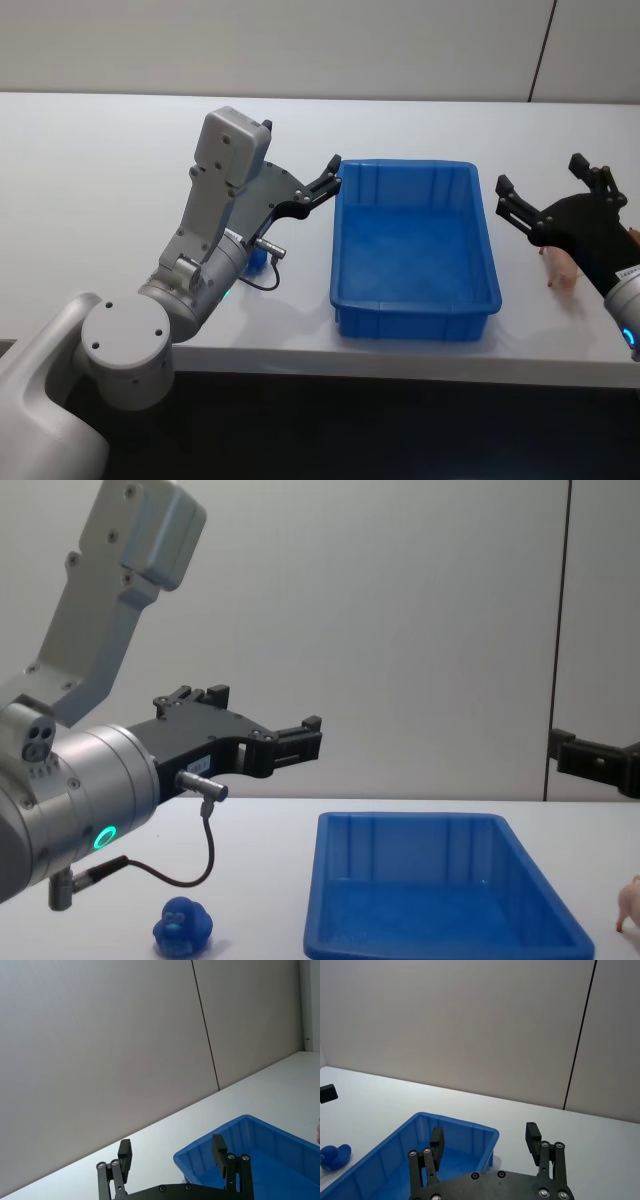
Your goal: Pick up the two dolls from the table and place them into the box.
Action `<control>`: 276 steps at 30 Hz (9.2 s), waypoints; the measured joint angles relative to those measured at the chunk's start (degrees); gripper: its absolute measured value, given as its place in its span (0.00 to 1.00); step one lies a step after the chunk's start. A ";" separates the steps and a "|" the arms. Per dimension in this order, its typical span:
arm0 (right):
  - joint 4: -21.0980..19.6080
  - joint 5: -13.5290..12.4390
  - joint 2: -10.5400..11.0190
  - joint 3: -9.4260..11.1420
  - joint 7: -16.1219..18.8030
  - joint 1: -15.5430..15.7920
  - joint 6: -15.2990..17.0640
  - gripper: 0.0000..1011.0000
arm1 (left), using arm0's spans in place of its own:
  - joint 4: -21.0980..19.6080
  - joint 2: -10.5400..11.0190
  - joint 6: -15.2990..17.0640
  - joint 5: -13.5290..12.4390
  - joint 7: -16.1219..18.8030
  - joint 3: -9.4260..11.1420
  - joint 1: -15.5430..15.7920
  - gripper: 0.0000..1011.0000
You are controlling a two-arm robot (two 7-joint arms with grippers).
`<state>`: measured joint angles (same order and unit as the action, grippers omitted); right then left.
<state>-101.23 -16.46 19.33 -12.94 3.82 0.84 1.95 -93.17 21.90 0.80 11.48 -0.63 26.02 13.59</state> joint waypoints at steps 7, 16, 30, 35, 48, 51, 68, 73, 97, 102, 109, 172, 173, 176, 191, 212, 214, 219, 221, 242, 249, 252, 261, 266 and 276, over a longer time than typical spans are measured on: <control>0.00 0.00 0.00 0.00 0.00 0.00 0.00 0.99 | 0.00 0.00 0.00 0.00 0.00 0.00 0.00 0.99; 0.00 0.00 0.00 0.00 0.00 0.00 0.00 0.99 | 0.00 0.00 0.00 0.00 0.00 0.00 0.00 0.99; 0.34 -0.29 0.52 0.58 0.31 -0.05 -0.38 0.99 | 0.00 0.00 0.00 0.00 0.00 0.00 0.00 0.99; 1.16 -1.42 1.96 1.94 0.77 0.08 -1.09 0.99 | 0.00 0.00 0.00 0.00 0.00 0.00 0.00 0.99; 4.43 -3.54 6.04 5.74 0.94 1.13 -0.97 0.99 | 0.00 0.00 0.00 0.00 0.00 0.00 0.00 0.99; 5.06 -3.87 6.71 6.39 0.83 1.29 -0.11 0.99 | 0.00 0.00 -0.01 0.00 0.00 0.00 0.00 0.99; 9.31 -5.99 8.05 8.04 1.41 0.52 5.51 0.99 | 0.00 0.00 0.00 0.00 0.00 0.00 0.00 0.99; 10.45 -6.37 7.87 8.03 2.07 0.03 6.80 0.99 | 0.00 0.00 0.00 0.00 0.00 0.00 0.00 0.99; 12.85 -7.40 6.97 7.90 0.85 -1.07 12.56 0.95 | 0.00 0.00 0.00 0.00 0.00 0.00 0.00 0.99; 13.03 -7.54 6.78 7.93 0.18 -1.20 13.40 0.81 | 0.00 0.00 0.00 0.00 0.00 0.00 0.00 0.99; 13.16 -7.78 6.59 8.01 -0.29 -1.26 14.03 0.62 | 0.00 0.00 0.00 0.00 0.00 0.00 0.00 0.99; 11.79 3.03 -2.05 -0.39 24.34 -14.88 8.41 0.55 | 0.00 0.00 0.00 0.00 0.00 0.00 0.00 0.99; 12.29 3.23 -2.33 -0.60 24.59 -15.24 8.51 0.61 | 0.00 0.00 0.00 0.00 0.00 0.00 0.00 0.99; 13.68 3.96 -3.05 -1.16 25.44 -16.22 8.87 0.71 | 0.00 0.00 0.00 0.00 0.00 0.00 0.00 0.99; 15.68 3.93 -3.27 -1.13 24.05 -17.43 9.11 0.99 | 0.00 0.00 0.00 0.00 0.00 0.00 0.00 0.99; 12.58 -0.35 2.22 2.91 14.65 -9.62 10.49 0.99 | 0.00 0.00 0.00 0.00 0.00 0.00 0.00 0.99; 12.58 -0.38 2.46 3.02 14.33 -9.17 10.61 0.99 | 0.00 0.00 0.00 0.00 0.00 0.00 0.00 0.99; 12.92 -0.29 3.05 3.20 13.52 -7.92 11.07 0.99 | 0.00 0.00 0.00 0.00 0.00 0.00 0.00 0.99; 13.06 -0.18 3.14 3.20 13.36 -7.67 11.20 0.99 | 0.00 0.00 0.00 0.01 0.00 0.00 0.00 0.99; 16.69 1.65 2.28 2.34 10.30 -7.28 13.13 0.99 | 0.00 0.00 0.00 0.01 0.00 0.00 0.00 0.99; 18.53 1.96 1.72 2.01 9.62 -7.87 13.51 0.99 | 0.00 0.00 0.00 0.00 0.00 0.00 0.00 0.99; 19.14 2.09 1.50 1.89 9.41 -8.06 13.57 0.92 | 0.00 0.00 0.00 0.01 0.00 0.00 0.00 0.99; 20.16 2.16 1.06 1.68 8.81 -8.27 13.52 0.68 | 0.00 0.00 0.00 0.00 0.00 0.00 0.00 0.99; 20.10 2.16 1.02 1.67 8.46 -8.13 13.08 0.53 | 0.00 0.00 0.00 0.00 0.00 0.00 0.00 0.99; 18.18 3.42 1.29 1.73 7.54 -7.44 10.12 0.36 | 0.00 0.00 0.00 0.00 0.00 0.00 0.00 0.99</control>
<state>-83.05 -13.05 20.63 -11.21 11.36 -6.60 12.07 -93.17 21.89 0.80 11.48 -0.63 26.02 13.59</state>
